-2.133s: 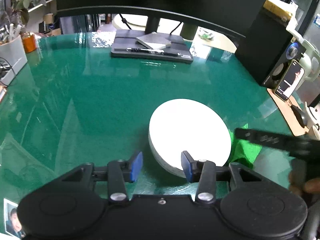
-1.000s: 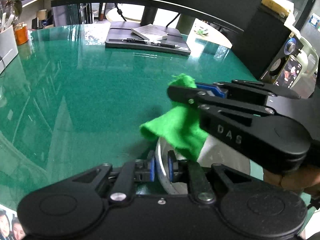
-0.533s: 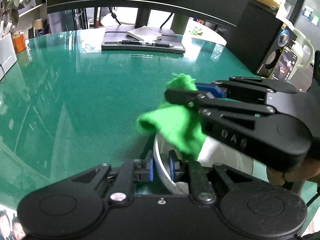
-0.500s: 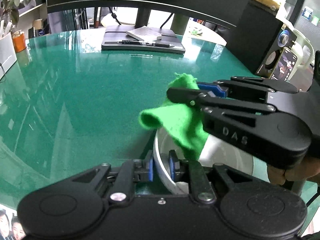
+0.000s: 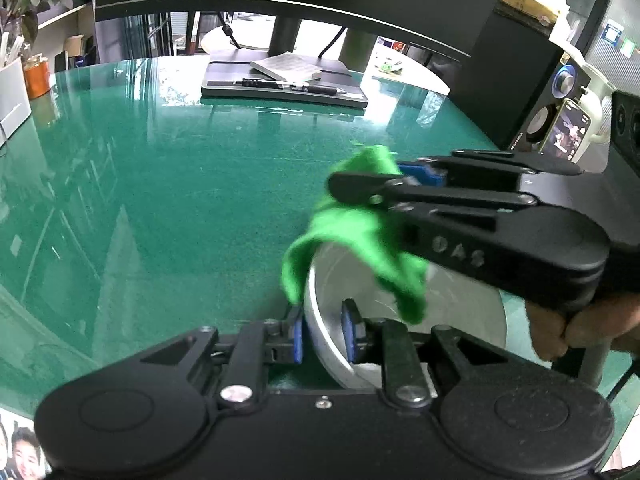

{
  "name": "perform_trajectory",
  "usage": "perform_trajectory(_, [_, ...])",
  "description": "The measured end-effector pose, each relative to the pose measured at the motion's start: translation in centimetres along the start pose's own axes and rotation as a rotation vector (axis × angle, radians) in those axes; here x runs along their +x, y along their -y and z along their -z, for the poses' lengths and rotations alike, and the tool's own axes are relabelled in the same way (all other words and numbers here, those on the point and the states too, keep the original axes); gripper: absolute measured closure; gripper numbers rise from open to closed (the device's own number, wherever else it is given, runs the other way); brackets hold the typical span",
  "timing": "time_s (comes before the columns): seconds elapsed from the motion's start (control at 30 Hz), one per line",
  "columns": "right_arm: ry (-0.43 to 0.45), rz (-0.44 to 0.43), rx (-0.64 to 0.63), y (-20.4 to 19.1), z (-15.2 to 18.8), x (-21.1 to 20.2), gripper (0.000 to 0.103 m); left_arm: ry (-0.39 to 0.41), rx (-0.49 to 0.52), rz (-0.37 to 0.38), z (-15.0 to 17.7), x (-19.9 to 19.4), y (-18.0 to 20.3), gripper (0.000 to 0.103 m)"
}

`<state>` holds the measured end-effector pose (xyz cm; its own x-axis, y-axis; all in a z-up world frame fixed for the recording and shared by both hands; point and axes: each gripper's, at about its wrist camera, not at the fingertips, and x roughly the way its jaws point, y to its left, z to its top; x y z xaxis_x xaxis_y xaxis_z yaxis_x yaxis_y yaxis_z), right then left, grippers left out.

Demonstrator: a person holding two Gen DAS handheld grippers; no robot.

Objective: Clean bowl
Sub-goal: 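Wipe the bowl rim with the cloth in the right gripper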

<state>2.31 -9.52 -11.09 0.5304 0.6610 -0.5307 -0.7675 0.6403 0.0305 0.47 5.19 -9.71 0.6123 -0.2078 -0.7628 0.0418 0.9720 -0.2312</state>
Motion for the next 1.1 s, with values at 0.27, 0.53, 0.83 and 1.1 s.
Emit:
perform_trajectory(0.27, [-0.005, -0.024, 0.005, -0.8, 0.0, 0.4, 0.082, 0.001, 0.009, -0.001, 0.0, 0.2, 0.1, 0.08])
perform_trajectory(0.53, [-0.014, 0.04, 0.048, 0.6, 0.3, 0.0, 0.082, 0.004, 0.005, 0.001, 0.0, 0.2, 0.0, 0.077])
perform_trajectory(0.83, [0.002, -0.032, 0.019, -0.8, 0.3, -0.3, 0.082, 0.007, 0.017, -0.008, 0.1, 0.1, 0.1, 0.074])
perform_trajectory(1.1, [-0.01, 0.055, 0.052, 1.2, 0.7, -1.0, 0.082, 0.009, 0.019, -0.01, 0.1, 0.1, 0.2, 0.074])
